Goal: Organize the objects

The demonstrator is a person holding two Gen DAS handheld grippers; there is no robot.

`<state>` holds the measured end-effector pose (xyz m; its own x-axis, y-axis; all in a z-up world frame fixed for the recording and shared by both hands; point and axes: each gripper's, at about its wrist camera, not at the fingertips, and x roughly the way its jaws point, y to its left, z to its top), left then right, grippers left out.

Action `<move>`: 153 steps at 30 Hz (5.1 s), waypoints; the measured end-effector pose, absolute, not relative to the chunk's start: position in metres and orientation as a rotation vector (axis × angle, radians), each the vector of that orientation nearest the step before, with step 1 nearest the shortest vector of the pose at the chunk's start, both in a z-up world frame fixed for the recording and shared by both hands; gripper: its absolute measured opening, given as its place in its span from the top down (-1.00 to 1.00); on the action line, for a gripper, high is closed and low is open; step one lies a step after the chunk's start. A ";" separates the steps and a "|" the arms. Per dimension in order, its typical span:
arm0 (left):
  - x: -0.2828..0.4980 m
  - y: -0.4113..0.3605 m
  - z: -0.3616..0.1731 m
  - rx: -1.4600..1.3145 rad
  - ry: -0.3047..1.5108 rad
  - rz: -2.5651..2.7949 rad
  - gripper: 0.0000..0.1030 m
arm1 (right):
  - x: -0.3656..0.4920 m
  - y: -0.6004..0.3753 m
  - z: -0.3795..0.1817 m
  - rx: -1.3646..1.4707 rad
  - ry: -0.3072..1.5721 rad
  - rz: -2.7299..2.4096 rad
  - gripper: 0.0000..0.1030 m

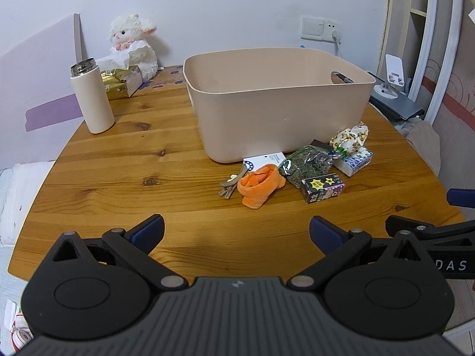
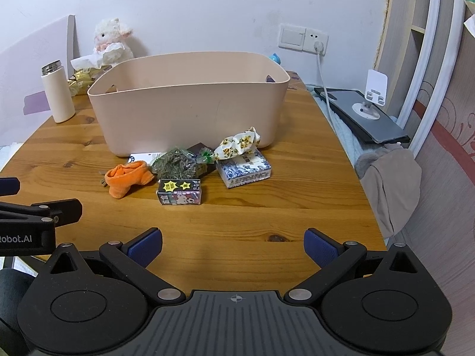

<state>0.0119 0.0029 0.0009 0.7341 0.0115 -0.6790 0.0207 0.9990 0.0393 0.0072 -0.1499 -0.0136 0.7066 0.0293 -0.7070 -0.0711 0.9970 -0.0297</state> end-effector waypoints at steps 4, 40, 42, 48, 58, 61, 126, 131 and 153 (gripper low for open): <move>0.018 0.009 -0.002 0.037 0.756 0.002 -1.00 | 0.013 -0.148 -0.015 -0.056 0.788 0.057 -1.00; 0.114 0.053 -0.067 0.050 0.798 -0.106 -0.44 | 0.097 -0.106 -0.065 -0.064 0.854 0.142 -0.90; 0.117 0.053 -0.068 0.052 0.793 -0.122 -0.44 | 0.101 -0.104 -0.067 -0.060 0.857 0.142 -0.86; 0.121 0.047 -0.071 0.079 0.758 -0.184 -0.30 | 0.110 -0.101 -0.074 -0.059 0.867 0.131 -0.72; 0.111 0.036 -0.069 0.078 0.757 -0.277 0.74 | 0.104 -0.104 -0.070 -0.054 0.837 0.145 0.00; 0.109 0.038 -0.069 0.055 0.767 -0.275 0.75 | 0.101 -0.104 -0.070 -0.049 0.834 0.150 0.01; 0.231 0.000 -0.008 0.120 0.691 -0.057 0.77 | 0.232 -0.145 0.000 -0.066 0.689 0.076 0.01; 0.228 -0.002 -0.004 0.135 0.686 -0.061 0.73 | 0.233 -0.145 -0.003 -0.075 0.709 0.078 -0.16; 0.137 0.003 0.039 0.072 0.622 -0.086 -0.82 | 0.132 -0.180 0.034 -0.090 0.656 0.124 -0.85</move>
